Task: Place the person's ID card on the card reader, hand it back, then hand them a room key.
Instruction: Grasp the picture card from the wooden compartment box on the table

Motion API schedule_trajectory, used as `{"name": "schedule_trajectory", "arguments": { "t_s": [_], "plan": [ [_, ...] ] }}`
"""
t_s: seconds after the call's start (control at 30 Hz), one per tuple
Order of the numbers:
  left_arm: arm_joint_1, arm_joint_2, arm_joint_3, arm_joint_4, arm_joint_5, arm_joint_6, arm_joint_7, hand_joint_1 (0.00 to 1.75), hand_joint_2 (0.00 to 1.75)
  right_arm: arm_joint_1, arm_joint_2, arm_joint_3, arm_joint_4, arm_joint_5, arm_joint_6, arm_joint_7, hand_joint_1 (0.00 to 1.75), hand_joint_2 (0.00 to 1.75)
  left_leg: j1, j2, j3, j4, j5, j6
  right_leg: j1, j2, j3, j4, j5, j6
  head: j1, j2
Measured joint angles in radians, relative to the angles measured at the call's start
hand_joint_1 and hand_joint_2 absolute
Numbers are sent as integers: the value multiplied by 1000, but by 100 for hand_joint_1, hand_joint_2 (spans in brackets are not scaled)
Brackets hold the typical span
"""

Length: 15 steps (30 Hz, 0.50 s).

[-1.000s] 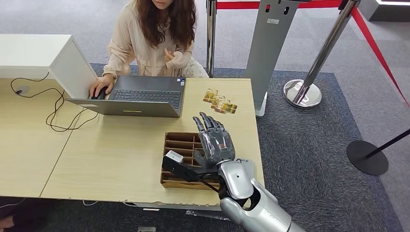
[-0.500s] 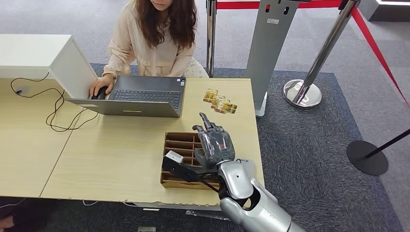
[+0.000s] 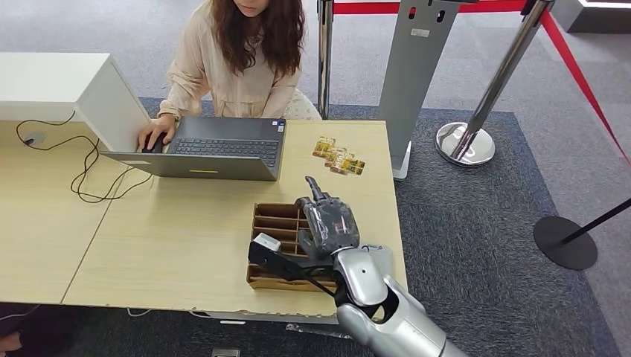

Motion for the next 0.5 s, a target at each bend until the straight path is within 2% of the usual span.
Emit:
{"name": "schedule_trajectory", "arguments": {
  "t_s": [0.5],
  "plan": [
    [-1,0,0,0,1,0,0,0,0,0,10,7,29,-26,0,-8,80,175,0,0,0,0,0,0,0,0,0,0,0,0,0,0]
  ]
}}
